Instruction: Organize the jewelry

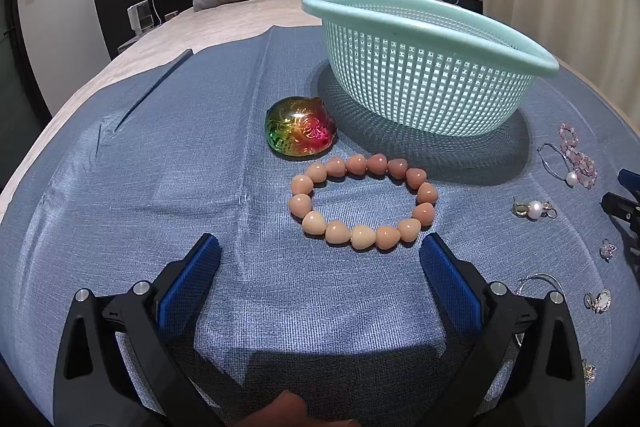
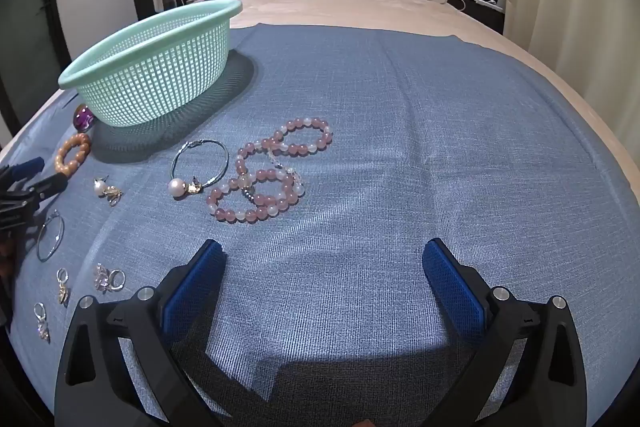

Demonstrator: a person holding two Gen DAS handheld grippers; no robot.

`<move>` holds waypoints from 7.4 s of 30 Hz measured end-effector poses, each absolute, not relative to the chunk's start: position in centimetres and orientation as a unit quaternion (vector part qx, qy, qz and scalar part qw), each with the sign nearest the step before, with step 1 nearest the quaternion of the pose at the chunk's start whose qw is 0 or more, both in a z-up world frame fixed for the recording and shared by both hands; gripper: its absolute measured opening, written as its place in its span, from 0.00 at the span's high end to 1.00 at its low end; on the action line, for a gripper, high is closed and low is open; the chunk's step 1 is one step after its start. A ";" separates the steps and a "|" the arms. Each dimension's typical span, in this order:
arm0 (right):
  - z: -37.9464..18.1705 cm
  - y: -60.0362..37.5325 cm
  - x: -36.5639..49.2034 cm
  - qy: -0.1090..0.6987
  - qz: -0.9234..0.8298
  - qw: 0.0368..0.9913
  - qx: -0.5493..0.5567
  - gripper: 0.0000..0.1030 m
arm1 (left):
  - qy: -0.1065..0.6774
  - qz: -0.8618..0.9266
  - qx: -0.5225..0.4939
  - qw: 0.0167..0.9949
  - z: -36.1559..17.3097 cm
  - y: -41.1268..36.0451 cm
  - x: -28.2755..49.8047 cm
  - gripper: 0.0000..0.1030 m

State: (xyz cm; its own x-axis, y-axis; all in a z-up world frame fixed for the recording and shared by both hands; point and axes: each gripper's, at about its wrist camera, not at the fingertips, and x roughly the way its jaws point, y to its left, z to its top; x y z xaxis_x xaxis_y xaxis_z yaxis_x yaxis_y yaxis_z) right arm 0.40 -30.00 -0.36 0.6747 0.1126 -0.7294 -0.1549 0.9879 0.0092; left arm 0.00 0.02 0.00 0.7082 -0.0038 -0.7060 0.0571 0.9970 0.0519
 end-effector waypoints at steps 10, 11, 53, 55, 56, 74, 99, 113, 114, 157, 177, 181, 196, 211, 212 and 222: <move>-0.4 -30.0 0.4 0.397 0.074 0.914 -0.024 0.06 | 0.383 -0.018 0.033 0.923 0.0 0.1 0.0 0.05; -0.4 -30.0 0.4 0.397 0.074 0.914 -0.024 0.06 | 0.383 -0.018 0.033 0.923 0.0 0.0 0.0 0.05; 0.2 -27.9 5.1 0.421 0.095 0.902 -0.027 0.16 | 0.400 -0.027 0.030 0.916 0.8 0.7 1.7 0.04; 0.4 -27.8 4.9 0.417 0.093 0.904 -0.031 0.35 | 0.400 -0.029 0.028 0.916 0.8 0.8 1.8 0.05; 0.4 -27.9 4.8 0.416 0.093 0.904 -0.031 0.45 | 0.399 -0.030 0.028 0.916 0.8 0.9 1.8 0.05; 1.5 -27.8 3.4 0.395 0.115 0.910 -0.042 0.93 | 0.383 -0.091 0.077 0.916 1.9 -1.1 0.3 0.88; 8.5 -27.4 -3.0 0.325 0.160 0.932 -0.001 0.93 | 0.341 -0.137 0.076 0.927 7.8 -2.5 -4.7 0.88; 19.1 -24.8 0.5 0.249 0.200 0.947 -0.032 0.93 | 0.281 -0.156 0.085 0.943 17.1 -3.6 -2.0 0.88; 19.8 -24.6 0.9 0.243 0.203 0.948 -0.033 0.93 | 0.275 -0.157 0.088 0.945 17.8 -3.7 -1.6 0.88; 7.8 -18.7 14.1 0.398 0.227 0.887 -0.049 0.91 | 0.405 -0.167 0.089 0.894 7.2 -5.9 11.5 0.87; 12.1 -22.3 9.0 0.366 0.191 0.910 -0.030 0.51 | 0.355 -0.157 0.083 0.918 13.1 -4.2 5.6 0.42; 12.6 -22.8 7.4 0.362 0.183 0.914 -0.028 0.40 | 0.358 -0.154 0.083 0.917 13.0 -4.1 3.9 0.39; 7.9 -24.0 4.1 0.412 0.158 0.897 -0.027 0.26 | 0.398 -0.169 0.063 0.900 8.4 -4.0 -1.6 0.25; 1.6 -21.9 5.5 0.467 0.140 0.872 -0.046 0.25 | 0.441 -0.191 0.072 0.874 2.2 -5.9 -3.3 0.24; 1.2 -21.8 5.7 0.472 0.138 0.870 -0.045 0.25 | 0.439 -0.191 0.075 0.875 2.1 -6.0 -3.4 0.24; 0.6 -21.7 5.9 0.464 0.139 0.873 -0.055 0.49 | 0.419 -0.187 0.080 0.885 1.3 -6.0 -4.0 0.27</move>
